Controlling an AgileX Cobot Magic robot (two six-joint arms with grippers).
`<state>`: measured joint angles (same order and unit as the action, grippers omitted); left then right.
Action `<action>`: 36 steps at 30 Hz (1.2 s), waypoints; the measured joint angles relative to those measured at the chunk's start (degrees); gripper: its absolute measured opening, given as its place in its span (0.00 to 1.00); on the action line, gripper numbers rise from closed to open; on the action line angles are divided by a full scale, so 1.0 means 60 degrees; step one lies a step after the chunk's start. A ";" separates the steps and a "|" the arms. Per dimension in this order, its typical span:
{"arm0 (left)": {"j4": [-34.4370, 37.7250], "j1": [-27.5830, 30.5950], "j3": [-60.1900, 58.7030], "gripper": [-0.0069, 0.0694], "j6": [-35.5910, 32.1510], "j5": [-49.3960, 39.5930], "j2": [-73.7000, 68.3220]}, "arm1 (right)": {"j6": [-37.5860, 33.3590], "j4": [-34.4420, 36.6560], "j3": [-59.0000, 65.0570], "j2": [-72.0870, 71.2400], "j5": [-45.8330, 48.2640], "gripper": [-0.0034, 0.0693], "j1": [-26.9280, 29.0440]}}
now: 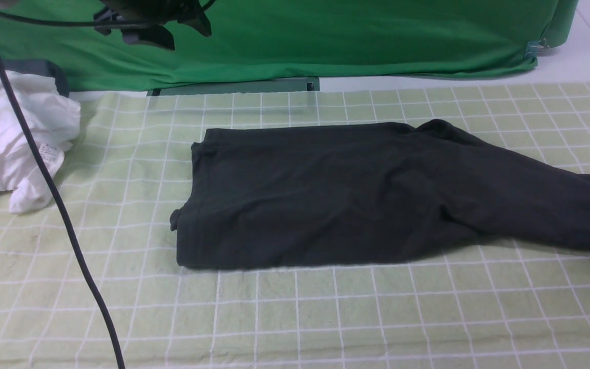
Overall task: Fold a long-sleeved shirt over a green coffee tablecloth.
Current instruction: 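Pull the folded dark garment lengthwise by its ends to straighten it flat on the table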
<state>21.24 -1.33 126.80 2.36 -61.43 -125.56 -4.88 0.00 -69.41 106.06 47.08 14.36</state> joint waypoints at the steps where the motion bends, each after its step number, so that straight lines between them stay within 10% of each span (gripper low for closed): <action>1: 0.0000 0.0000 0.0000 0.73 0.0000 0.0000 0.0000 | 0.0002 0.0000 0.0000 0.0017 0.0000 0.79 0.0010; 13: 0.0000 0.0000 0.0000 0.73 -0.0011 -0.0050 0.0000 | -0.1100 0.1312 0.0034 0.0079 0.0416 0.73 0.1652; 20: 0.0000 0.0000 0.0000 0.73 -0.0032 -0.0050 0.0000 | -0.2127 0.2406 0.0040 0.0079 0.0004 0.59 0.1538; 27: 0.0035 0.0000 0.0000 0.72 -0.0032 -0.0233 0.0000 | -0.2255 0.2446 0.0040 0.0079 -0.0236 0.12 0.1428; 36: 0.0063 0.0000 0.0000 0.61 -0.0125 -0.0779 0.0000 | -0.2255 0.2063 -0.1113 -0.0319 0.0357 0.09 0.1621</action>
<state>21.62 -1.33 126.80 1.62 -66.11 -125.56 -18.40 12.38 -76.09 104.15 49.22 24.09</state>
